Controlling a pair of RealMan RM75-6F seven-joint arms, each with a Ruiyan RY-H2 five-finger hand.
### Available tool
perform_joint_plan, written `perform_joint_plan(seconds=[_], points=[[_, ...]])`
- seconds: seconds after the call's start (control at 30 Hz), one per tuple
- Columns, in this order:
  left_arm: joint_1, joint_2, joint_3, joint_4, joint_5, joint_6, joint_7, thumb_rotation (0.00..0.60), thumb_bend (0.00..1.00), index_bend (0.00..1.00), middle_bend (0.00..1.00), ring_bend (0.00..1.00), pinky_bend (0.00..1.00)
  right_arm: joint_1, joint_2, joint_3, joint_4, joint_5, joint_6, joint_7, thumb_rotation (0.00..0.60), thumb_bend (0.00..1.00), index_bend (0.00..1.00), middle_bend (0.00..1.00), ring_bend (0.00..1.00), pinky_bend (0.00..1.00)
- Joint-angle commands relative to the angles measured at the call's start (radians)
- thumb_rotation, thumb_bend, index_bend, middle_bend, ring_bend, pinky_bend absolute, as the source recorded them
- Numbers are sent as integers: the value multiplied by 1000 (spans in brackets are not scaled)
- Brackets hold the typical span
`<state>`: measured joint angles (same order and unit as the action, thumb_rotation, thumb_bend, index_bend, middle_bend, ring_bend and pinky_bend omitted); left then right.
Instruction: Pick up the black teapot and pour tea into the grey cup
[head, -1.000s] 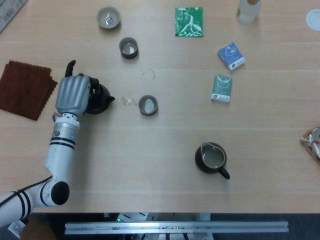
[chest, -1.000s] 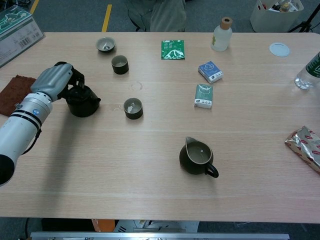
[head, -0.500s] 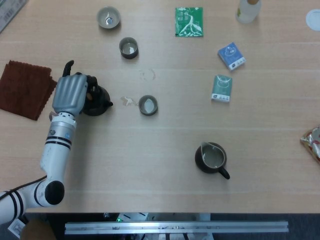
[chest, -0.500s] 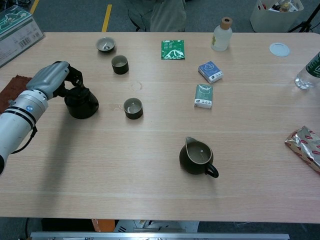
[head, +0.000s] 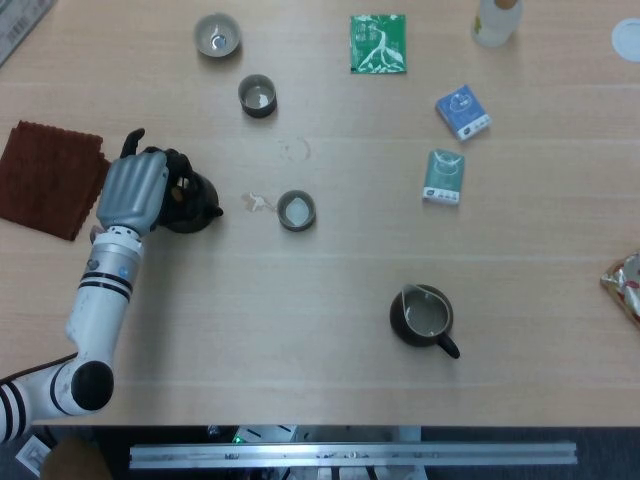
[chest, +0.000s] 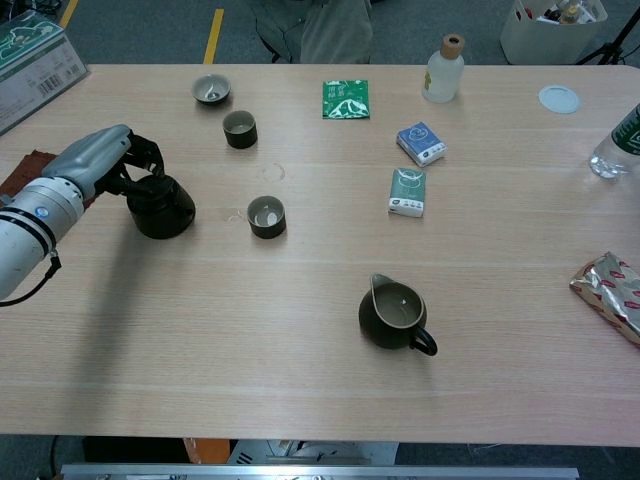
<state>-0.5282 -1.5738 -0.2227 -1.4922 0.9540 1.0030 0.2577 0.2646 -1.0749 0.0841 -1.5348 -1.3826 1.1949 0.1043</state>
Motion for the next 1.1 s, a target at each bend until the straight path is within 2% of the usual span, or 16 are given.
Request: perform_joint_plan(seconds=[0.03, 0.43, 0.6, 0.7, 0.83, 1.1], points=[[-3, 3, 2, -6, -6, -4, -4, 474, 358, 321, 369, 256, 0, 0, 0, 0, 0, -1, 1, 0, 600, 308, 528, 387, 292, 325], [-6, 26, 8, -36, -3, -2, -38, 465, 358, 184, 201, 145, 0, -1, 1, 1, 0, -2, 4, 0, 600, 308, 528, 389, 292, 325], [6, 47, 8, -64, 40, 27, -78, 455, 358, 171, 191, 138, 0, -3, 3, 4, -2, 3, 9, -2, 600, 308, 528, 389, 292, 325], [20, 61, 12, -80, 83, 59, -105, 495, 358, 171, 191, 138, 0, -8, 5, 5, -4, 7, 14, 1, 600, 308, 528, 389, 292, 325], [49, 92, 34, -104, 147, 115, -118, 591, 358, 178, 191, 138, 0, -17, 10, 5, -4, 11, 24, 5, 600, 308, 528, 389, 292, 325], [146, 163, 100, -130, 286, 278, -137, 600, 358, 207, 225, 138, 0, -41, 4, -6, 2, 10, 46, 15, 600, 309, 528, 389, 292, 324]])
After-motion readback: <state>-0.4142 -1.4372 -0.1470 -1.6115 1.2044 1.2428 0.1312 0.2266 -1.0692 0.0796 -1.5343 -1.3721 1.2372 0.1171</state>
